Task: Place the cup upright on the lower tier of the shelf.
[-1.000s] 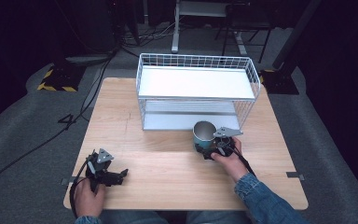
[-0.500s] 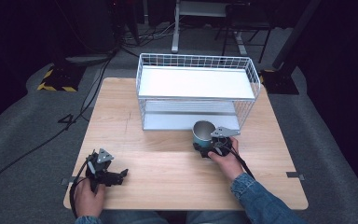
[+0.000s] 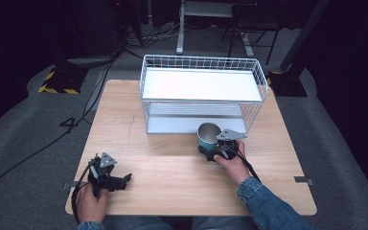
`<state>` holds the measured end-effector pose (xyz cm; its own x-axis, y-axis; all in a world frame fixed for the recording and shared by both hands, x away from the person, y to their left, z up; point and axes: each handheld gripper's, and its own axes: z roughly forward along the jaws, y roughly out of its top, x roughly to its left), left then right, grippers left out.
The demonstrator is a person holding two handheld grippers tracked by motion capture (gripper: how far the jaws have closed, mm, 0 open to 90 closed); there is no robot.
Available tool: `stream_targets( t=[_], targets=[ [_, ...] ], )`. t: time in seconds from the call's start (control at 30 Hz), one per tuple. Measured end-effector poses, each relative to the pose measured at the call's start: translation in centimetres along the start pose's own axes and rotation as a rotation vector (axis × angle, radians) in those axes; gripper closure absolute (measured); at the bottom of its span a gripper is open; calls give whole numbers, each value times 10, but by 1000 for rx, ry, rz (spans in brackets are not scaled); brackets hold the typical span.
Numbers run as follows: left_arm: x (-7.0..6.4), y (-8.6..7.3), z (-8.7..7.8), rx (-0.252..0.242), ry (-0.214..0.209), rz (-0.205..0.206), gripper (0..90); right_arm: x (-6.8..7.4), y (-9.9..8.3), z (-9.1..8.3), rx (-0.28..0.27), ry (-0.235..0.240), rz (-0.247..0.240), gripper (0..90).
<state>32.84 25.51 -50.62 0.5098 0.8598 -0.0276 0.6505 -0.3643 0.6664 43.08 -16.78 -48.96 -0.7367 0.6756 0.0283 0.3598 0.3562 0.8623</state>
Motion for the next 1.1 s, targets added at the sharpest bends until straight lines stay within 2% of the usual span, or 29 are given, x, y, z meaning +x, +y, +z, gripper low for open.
stream_targets(
  t=[0.33,0.6,0.83,1.1],
  targets=[
    [0,0,0,0,0,0,2,-8,23,4,-20,-13,31,219],
    [0,0,0,0,0,0,2,-14,45,19,-40,-63,77,219],
    [0,0,0,0,0,0,2,-16,53,28,-43,-88,95,219],
    [0,0,0,0,0,0,2,-17,62,43,-41,-127,89,218]
  ],
)
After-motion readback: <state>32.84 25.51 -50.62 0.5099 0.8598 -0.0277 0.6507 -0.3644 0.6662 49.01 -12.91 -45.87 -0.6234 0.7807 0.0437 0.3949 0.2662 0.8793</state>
